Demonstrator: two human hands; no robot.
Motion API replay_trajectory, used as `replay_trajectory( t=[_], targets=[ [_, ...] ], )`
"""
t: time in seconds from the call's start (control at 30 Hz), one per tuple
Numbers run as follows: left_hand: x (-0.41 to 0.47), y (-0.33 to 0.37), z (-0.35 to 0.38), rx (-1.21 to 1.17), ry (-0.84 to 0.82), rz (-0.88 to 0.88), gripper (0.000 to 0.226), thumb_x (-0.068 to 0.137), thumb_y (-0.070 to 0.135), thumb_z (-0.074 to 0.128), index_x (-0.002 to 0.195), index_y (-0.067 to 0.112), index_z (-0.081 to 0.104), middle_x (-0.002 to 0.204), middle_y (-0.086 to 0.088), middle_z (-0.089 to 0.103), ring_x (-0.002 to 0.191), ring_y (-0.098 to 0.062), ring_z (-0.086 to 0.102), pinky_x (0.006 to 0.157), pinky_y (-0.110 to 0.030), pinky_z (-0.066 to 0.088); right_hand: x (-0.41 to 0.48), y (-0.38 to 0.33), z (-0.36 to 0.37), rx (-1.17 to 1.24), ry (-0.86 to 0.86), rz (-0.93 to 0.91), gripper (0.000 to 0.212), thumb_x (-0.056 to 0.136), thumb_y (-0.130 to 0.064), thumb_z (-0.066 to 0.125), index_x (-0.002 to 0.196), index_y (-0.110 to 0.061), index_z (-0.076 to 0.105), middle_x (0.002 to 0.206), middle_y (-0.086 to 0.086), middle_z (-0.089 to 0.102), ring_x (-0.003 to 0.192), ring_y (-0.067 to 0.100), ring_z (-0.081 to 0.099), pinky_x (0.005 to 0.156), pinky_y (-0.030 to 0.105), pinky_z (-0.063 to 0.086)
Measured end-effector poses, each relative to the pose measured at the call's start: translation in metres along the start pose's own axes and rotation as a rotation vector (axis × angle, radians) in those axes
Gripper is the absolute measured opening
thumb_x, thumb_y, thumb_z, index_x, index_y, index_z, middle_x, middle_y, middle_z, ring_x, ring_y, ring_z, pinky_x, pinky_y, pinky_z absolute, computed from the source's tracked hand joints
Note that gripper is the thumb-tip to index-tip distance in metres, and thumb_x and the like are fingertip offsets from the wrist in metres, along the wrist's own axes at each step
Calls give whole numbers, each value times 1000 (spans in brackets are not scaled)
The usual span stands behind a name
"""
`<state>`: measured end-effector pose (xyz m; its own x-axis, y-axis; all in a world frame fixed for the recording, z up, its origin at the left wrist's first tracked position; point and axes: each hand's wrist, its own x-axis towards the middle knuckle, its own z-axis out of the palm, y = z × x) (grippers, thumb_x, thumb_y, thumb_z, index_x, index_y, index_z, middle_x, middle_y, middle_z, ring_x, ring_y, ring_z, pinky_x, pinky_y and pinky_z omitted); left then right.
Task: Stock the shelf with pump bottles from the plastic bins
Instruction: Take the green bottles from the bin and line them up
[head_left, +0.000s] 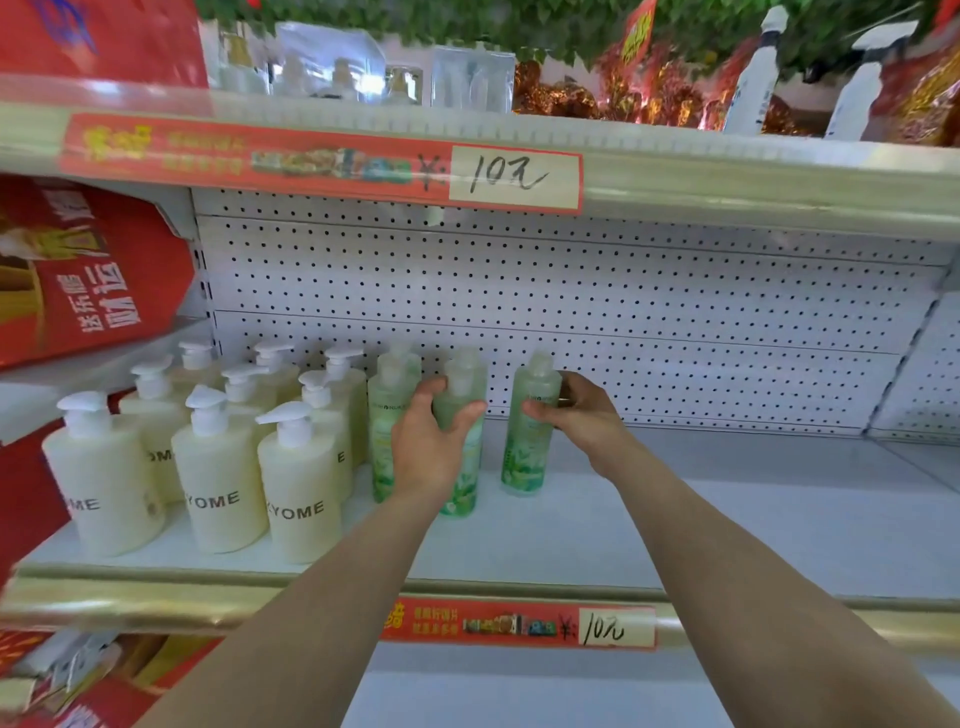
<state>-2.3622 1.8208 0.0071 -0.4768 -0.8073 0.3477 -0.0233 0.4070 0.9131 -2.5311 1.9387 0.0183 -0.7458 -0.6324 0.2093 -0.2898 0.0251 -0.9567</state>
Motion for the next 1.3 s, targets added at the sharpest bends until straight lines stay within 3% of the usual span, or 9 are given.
replay_trajectory(
  t=[0.13,0.23,0.5,0.73,0.87,1.0,1.13,1.23,1.3],
  targets=[
    [1,-4,0,27,16,9,54,79,51,74,123,26,56,94,3,70,81,-15,63,70,-27,47,16,12,4,-59,13,6,49,75,-25,86,118,-20,63,107,-9,70,93,6,67,62,8,48],
    [2,-6,0,42,0,-2,57,79,54,73,126,28,55,91,1,70,83,-20,64,77,-35,53,27,12,6,-112,-10,3,48,79,-25,83,122,-19,61,112,-8,68,95,4,65,61,8,47],
    [1,-7,0,47,4,-8,57,77,58,72,124,32,55,82,2,67,71,-13,60,65,-28,46,36,16,9,-126,-50,8,47,82,-24,80,125,-18,61,114,-8,69,103,11,66,72,16,49],
    [1,1,-3,63,-44,-3,56,81,55,71,127,27,54,92,3,67,89,-20,63,80,-34,53,29,3,13,-240,-34,83,42,84,-30,77,122,-18,62,117,-1,70,107,17,65,76,22,50],
    [1,13,-10,115,-100,5,66,84,49,70,138,19,47,117,-6,66,113,-30,58,97,-41,49,7,-20,23,-275,186,123,74,81,-42,78,144,-21,45,139,-1,54,126,18,52,104,34,44],
    [-6,31,-29,115,-111,55,79,84,40,75,147,14,35,141,-7,54,131,-29,49,102,-38,43,-28,-56,32,-344,316,44,70,83,-45,75,142,-19,48,141,3,53,128,20,51,105,33,43],
    [-8,52,-78,168,-82,158,74,84,32,76,145,17,37,142,-7,52,129,-29,49,99,-40,43,-73,-101,54,-583,335,-96,61,87,-42,70,139,-15,52,134,6,58,126,22,52,94,27,40],
    [-11,62,-133,298,-61,243,71,85,26,74,145,19,37,140,-11,51,128,-32,47,95,-42,45,-110,-131,88,-759,312,-168,59,89,-41,68,140,-17,51,129,11,60,128,27,48,89,31,42],
    [-16,63,-173,392,-64,280,73,85,26,74,147,20,34,142,-12,47,130,-33,43,96,-44,44,-133,-150,117,-869,295,-210,60,90,-42,67,142,-19,48,131,12,58,131,30,42,93,38,45]
  ],
)
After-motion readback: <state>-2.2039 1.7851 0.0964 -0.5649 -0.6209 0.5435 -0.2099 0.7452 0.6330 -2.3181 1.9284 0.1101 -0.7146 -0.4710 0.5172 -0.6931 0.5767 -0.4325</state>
